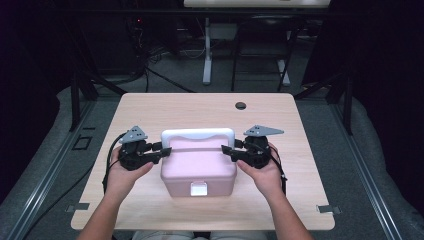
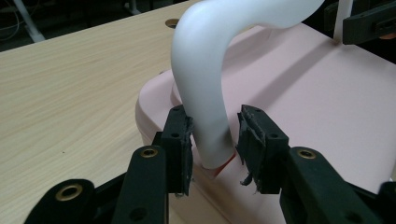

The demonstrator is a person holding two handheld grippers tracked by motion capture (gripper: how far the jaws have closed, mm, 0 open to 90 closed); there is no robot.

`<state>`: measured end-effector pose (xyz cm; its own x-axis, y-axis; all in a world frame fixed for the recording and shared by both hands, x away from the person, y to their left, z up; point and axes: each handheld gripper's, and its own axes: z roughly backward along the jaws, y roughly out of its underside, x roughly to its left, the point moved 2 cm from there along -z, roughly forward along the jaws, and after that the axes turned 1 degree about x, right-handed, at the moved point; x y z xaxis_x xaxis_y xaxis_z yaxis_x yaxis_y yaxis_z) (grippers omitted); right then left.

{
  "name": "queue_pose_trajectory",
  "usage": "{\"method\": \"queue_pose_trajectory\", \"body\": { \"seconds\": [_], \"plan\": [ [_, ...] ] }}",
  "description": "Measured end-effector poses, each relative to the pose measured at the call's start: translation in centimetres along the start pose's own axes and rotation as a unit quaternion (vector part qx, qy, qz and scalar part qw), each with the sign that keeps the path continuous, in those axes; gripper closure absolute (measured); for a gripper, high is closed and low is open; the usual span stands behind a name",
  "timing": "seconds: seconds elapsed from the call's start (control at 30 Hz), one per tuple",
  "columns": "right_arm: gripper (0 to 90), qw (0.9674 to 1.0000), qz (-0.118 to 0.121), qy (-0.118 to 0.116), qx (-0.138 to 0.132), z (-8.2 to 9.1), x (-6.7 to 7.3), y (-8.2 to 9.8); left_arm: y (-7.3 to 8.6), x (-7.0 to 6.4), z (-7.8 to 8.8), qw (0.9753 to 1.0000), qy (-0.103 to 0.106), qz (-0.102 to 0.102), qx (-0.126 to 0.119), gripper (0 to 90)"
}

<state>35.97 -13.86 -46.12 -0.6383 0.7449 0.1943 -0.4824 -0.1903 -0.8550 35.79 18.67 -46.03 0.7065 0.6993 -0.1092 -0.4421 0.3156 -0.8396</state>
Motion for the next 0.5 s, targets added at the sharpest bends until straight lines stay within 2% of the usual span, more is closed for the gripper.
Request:
{"method": "queue_pose_trajectory", "body": {
  "seconds": [0.03, 0.1, 0.2, 0.33, 0.5],
  "plan": [
    [61.7, 1.0000, 0.008, 0.004, 0.001, 0.2, 0.1, 0.0, 0.1, -0.1, 0.1, 1.0000, 0.000, 0.001, -0.004, 65.8],
    [63.5, 0.9999, 0.011, 0.007, 0.002, 0.3, 0.1, 0.0, 0.1, -0.1, 0.1, 1.0000, 0.000, 0.004, -0.004, 67.1],
    [69.4, 0.9995, 0.027, 0.017, 0.003, 0.6, 0.3, 0.1, 0.2, -0.4, 0.4, 1.0000, -0.005, -0.001, -0.004, 70.1],
    [71.8, 0.9988, 0.042, 0.020, 0.011, 0.8, 0.7, 0.2, 0.4, -0.9, 0.8, 0.9999, -0.010, -0.011, 0.002, 73.0],
    [72.1, 0.9986, 0.049, 0.017, 0.015, 1.0, 0.9, 0.3, 0.6, -1.0, 1.2, 0.9999, -0.003, -0.013, 0.007, 73.6]
  ]
}}
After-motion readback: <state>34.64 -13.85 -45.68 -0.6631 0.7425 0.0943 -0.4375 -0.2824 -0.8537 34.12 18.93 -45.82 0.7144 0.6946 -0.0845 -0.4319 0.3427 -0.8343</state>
